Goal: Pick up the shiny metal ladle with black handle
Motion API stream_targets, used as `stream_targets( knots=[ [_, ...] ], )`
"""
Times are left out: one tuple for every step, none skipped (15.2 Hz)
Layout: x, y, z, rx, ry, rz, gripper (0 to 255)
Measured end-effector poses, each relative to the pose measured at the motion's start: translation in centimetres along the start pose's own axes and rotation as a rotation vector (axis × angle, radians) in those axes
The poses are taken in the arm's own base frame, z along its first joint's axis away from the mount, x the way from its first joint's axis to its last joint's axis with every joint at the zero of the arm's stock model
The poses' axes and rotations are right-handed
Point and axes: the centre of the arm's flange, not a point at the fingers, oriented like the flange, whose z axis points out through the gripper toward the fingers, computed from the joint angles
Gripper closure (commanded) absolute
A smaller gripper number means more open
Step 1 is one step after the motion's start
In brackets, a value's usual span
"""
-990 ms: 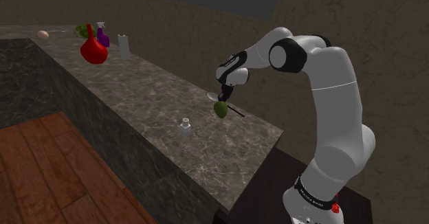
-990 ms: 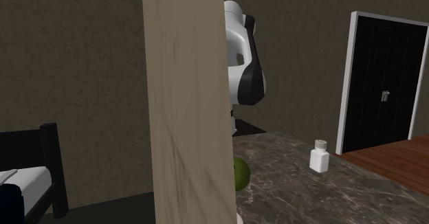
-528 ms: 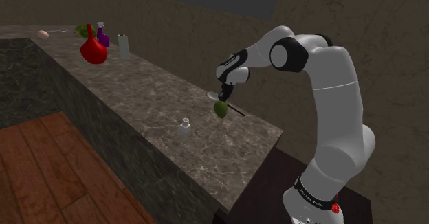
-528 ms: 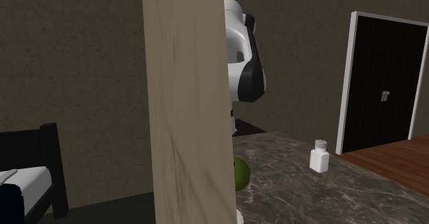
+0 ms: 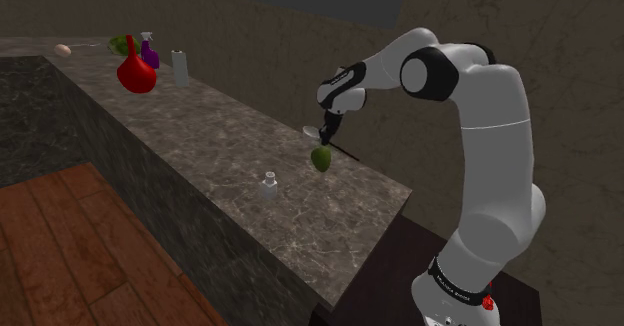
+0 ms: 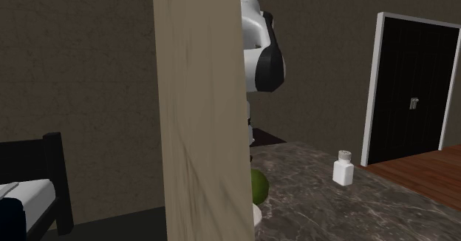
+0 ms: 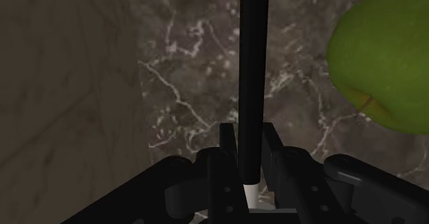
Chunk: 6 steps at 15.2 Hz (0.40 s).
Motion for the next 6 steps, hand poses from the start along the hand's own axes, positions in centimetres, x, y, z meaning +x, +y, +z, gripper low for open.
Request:
stream_targets(
  knots=[
    [0.0, 0.0, -0.5, 0.0, 0.0, 0.0, 255],
    [0.1, 0.0, -1.1, 0.0, 0.0, 0.0, 255],
    [0.1, 0.0, -1.7, 0.0, 0.0, 0.0, 255],
    [0.2, 0.0, -2.1, 0.0, 0.0, 0.0, 255],
    [0.2, 0.0, -2.6, 0.0, 0.0, 0.0, 255],
    [0.3, 0.0, -2.9, 0.0, 0.0, 0.0, 255]
  ],
)
